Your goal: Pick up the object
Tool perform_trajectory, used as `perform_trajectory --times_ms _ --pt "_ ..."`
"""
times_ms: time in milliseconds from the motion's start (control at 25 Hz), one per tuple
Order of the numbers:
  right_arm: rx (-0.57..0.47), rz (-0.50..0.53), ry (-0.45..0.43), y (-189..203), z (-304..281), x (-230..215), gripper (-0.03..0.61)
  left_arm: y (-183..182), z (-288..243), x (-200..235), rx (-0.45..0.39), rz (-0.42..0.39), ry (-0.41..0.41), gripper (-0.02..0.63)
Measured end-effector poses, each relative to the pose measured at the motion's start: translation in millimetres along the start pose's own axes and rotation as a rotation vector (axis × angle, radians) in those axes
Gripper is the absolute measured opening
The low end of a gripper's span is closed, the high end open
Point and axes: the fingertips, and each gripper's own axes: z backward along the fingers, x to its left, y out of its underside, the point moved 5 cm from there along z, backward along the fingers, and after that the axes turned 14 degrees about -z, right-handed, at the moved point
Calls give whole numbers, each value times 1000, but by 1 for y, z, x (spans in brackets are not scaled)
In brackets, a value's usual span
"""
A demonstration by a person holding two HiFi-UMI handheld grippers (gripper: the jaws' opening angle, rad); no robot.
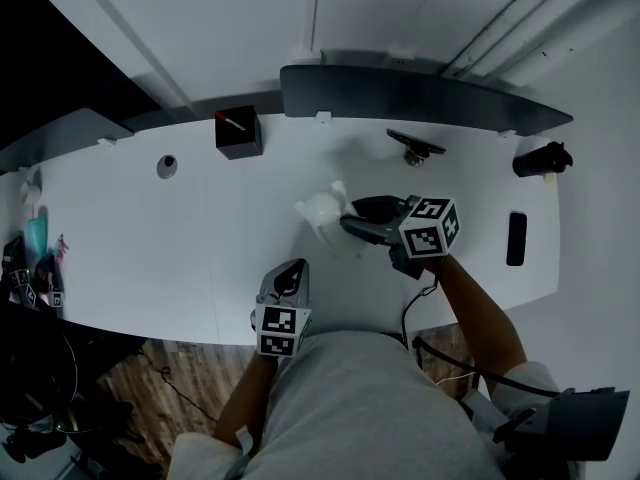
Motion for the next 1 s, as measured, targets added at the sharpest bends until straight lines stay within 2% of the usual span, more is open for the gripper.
perform_trajectory --times_ms 400,680,840,1000 --pt "-198 261 24 -20 29 66 132 -20 11 -7 -59 -43 4 2" --pt "-267 429 146 -18 37 91 132 -39 20 -7 -120 -50 -19 2" --pt "-295 581 223 -15 37 105 131 -50 26 -6 -157 -61 -41 2" --pt "-369 621 242 -11 41 120 130 -59 30 -8 -187 -65 -50 2"
